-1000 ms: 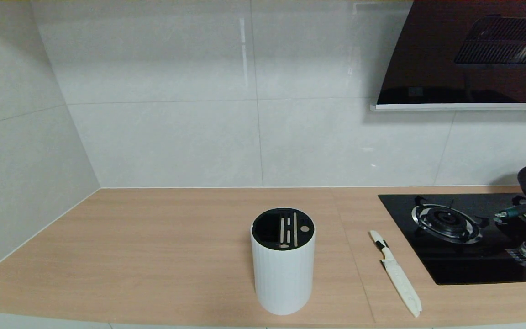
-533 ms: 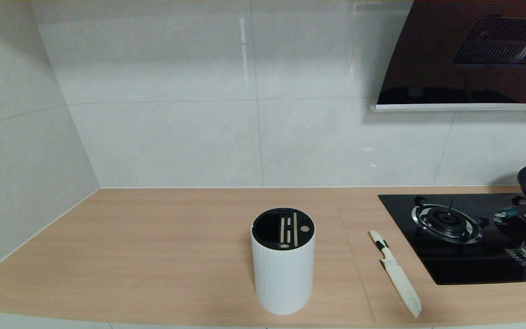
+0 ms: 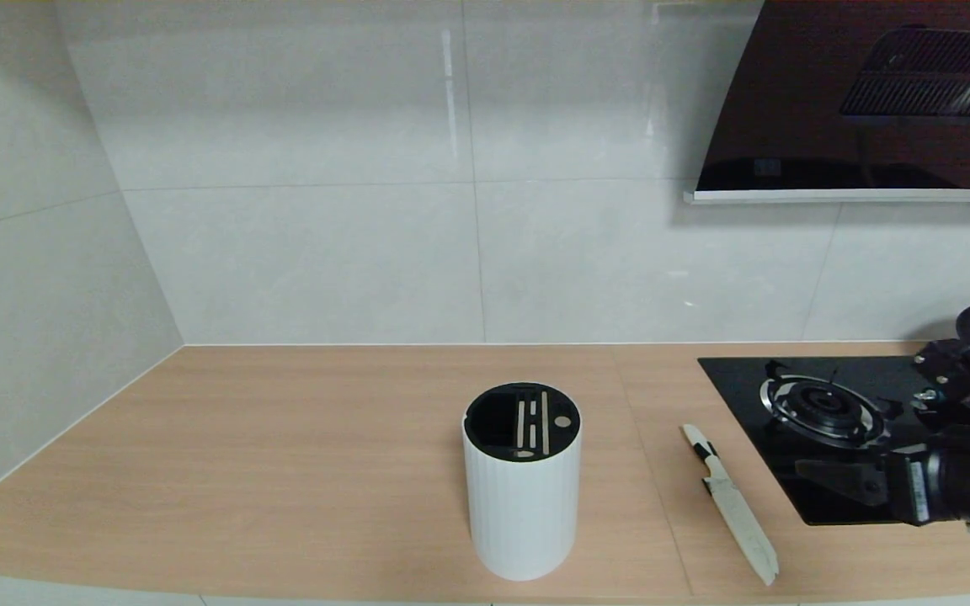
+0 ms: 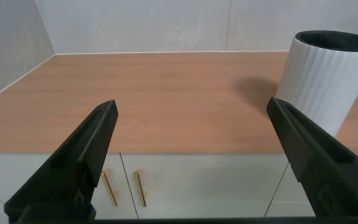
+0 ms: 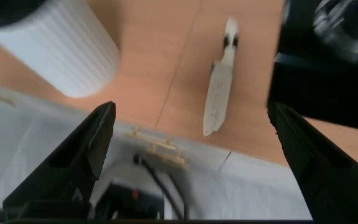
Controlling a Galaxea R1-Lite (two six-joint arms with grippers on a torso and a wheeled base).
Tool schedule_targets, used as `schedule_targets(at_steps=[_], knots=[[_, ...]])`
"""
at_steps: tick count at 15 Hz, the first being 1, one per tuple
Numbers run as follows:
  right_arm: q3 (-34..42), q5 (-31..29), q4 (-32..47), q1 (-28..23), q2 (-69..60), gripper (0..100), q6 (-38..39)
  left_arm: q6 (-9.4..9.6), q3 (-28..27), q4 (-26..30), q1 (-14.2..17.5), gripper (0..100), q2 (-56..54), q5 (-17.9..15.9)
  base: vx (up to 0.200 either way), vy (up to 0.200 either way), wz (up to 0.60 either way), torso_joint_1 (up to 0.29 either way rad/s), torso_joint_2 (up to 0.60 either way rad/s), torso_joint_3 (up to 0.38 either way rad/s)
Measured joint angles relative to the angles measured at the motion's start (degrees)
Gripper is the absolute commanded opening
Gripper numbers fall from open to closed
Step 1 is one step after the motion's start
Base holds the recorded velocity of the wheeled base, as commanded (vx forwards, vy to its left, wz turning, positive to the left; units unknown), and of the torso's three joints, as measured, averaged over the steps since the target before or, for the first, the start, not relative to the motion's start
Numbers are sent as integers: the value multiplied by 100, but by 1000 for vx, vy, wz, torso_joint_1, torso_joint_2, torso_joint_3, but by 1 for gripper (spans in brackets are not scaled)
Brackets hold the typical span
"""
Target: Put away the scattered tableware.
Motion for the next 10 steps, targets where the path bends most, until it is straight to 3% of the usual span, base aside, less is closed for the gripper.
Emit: schedule_targets(at_steps=[10], knots=[[-723, -523, -1940, 190, 3578, 100, 0, -2, -2, 0, 1, 100, 0, 0, 0, 0, 0, 0, 0, 0]])
